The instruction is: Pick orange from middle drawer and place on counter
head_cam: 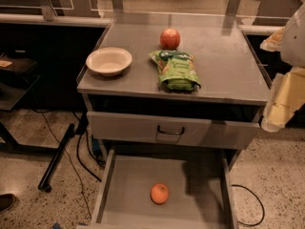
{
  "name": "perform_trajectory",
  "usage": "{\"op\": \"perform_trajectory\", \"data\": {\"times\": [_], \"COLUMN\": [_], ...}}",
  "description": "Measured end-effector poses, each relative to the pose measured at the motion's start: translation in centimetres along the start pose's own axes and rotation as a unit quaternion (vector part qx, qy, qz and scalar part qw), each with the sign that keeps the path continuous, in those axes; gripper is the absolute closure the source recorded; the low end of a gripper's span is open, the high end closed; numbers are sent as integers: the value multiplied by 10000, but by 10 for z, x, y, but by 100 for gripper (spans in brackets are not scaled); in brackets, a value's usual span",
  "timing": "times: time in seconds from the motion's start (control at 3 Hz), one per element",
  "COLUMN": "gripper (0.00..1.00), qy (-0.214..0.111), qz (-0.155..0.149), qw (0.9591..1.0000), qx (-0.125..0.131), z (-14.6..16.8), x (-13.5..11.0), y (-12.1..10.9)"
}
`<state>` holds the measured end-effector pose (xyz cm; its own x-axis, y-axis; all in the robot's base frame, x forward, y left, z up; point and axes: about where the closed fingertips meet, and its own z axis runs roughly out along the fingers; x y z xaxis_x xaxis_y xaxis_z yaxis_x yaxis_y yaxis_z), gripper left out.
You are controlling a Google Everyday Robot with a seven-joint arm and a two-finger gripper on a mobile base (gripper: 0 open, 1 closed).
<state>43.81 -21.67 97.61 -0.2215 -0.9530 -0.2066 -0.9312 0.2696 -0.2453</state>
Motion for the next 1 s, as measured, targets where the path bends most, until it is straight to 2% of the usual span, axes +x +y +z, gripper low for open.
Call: {"op": "perform_trajectory", "data": {"times": [0.33,0.67,1.0], "gripper": [0,0,0], "qy": [-5,-43,-214], "qz": [24,232,619], "qw": [10000,9997,9970], "qx": [-10,-111,-400], "z": [2,23,71], "x": [1,6,17], "y": [1,14,38]}}
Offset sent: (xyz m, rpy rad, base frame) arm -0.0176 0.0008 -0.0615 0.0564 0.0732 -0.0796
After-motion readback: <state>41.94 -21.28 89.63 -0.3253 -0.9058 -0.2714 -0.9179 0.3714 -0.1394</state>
